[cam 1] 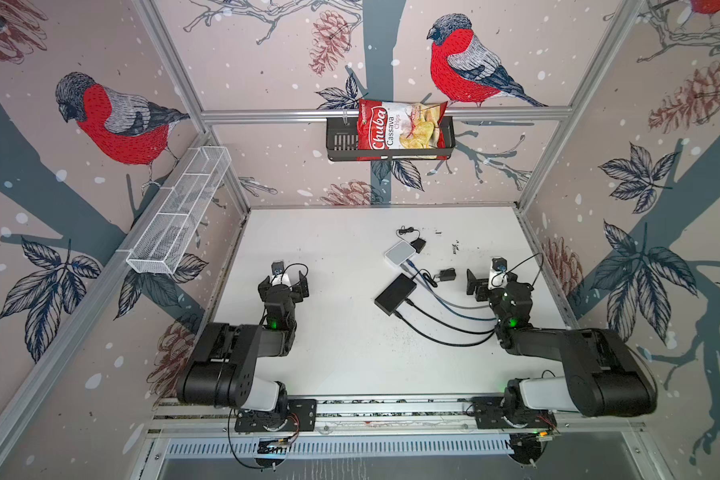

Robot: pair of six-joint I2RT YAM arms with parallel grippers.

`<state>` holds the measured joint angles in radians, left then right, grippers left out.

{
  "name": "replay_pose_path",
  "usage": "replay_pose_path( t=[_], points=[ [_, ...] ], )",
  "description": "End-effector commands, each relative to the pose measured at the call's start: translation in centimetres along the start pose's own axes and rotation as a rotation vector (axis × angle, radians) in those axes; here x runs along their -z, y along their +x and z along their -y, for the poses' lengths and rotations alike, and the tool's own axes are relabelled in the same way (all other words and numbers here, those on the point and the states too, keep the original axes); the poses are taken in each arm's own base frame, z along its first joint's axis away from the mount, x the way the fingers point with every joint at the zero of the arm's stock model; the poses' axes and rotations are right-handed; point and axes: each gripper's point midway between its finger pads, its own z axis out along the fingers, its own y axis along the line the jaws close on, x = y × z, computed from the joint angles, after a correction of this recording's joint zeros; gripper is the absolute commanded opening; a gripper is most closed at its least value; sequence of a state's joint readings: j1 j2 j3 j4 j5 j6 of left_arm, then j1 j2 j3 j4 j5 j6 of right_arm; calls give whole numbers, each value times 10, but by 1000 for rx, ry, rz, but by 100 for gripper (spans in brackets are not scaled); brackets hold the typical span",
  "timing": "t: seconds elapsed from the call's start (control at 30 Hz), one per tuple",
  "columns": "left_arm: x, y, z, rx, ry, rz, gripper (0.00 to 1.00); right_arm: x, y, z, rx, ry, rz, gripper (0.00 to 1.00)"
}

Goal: Insert the plug into the switch port

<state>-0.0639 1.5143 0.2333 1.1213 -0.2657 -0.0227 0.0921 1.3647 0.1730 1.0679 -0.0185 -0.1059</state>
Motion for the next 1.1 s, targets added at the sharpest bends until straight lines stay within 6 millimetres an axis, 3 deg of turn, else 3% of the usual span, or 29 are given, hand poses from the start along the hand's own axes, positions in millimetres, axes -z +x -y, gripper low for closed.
replay_pose_path(
  t=[0.0,0.1,0.27,0.37,0.5,1.07],
  points=[
    [0,-27,5,16,41,125,96,23,-29,0,-9,-9,188,99],
    [2,-32,-3,48,2,154,96,32,-30,6,-24,28,228,100],
    [1,-30,-4,45,-4,147,96,15,-23,23,-84,92,210,99],
    [1,-29,-4,43,-4,145,96,-1,-14,27,-100,109,109,99],
    [1,-30,-4,45,-5,150,96,-14,-7,54,-179,253,55,99],
    [1,-31,-4,45,-5,150,96,-14,-6,55,-180,255,52,100]
  ],
)
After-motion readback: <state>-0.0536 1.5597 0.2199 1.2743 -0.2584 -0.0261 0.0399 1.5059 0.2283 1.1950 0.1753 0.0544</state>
